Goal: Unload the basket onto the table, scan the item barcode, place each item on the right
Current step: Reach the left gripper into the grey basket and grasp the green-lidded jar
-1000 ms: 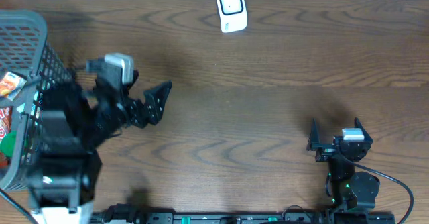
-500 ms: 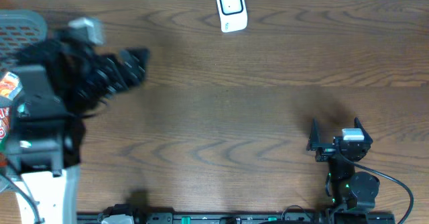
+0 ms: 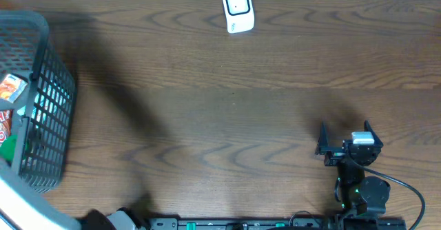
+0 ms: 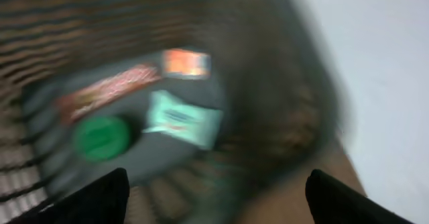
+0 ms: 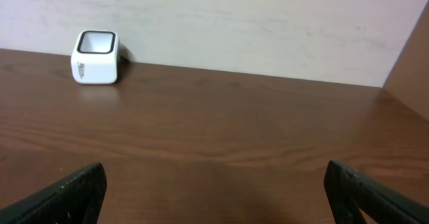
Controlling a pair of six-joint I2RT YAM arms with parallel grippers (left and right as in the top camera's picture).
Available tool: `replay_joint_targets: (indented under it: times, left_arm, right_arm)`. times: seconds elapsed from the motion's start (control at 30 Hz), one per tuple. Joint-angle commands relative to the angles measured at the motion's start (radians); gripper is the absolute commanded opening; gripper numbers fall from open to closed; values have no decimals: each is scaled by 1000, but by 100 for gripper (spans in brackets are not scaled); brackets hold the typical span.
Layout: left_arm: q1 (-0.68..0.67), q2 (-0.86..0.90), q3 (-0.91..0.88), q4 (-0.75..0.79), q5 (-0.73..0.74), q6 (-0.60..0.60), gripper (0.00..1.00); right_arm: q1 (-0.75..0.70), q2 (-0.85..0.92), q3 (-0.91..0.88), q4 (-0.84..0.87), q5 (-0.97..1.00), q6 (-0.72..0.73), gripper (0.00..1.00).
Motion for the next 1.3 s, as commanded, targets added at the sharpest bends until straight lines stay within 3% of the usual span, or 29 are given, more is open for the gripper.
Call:
replay_joint_targets:
  times: [0.0,0.33,0.77,1.27]
  left_arm:
    - [90,56,12,-57,-61,-96,84]
    - [124,224,-94,-185,-66,-99,84]
    - [124,301,-350,-27,-138,-99,84]
    - [124,336,-389,89,-245,-102,85]
  right_arm:
    - [-2,0,-1,-3,6,11,99]
    - [-2,0,-1,-3,6,11,99]
    - [-2,0,-1,-3,6,11,99]
    - [-2,0,-1,-3,6,11,99]
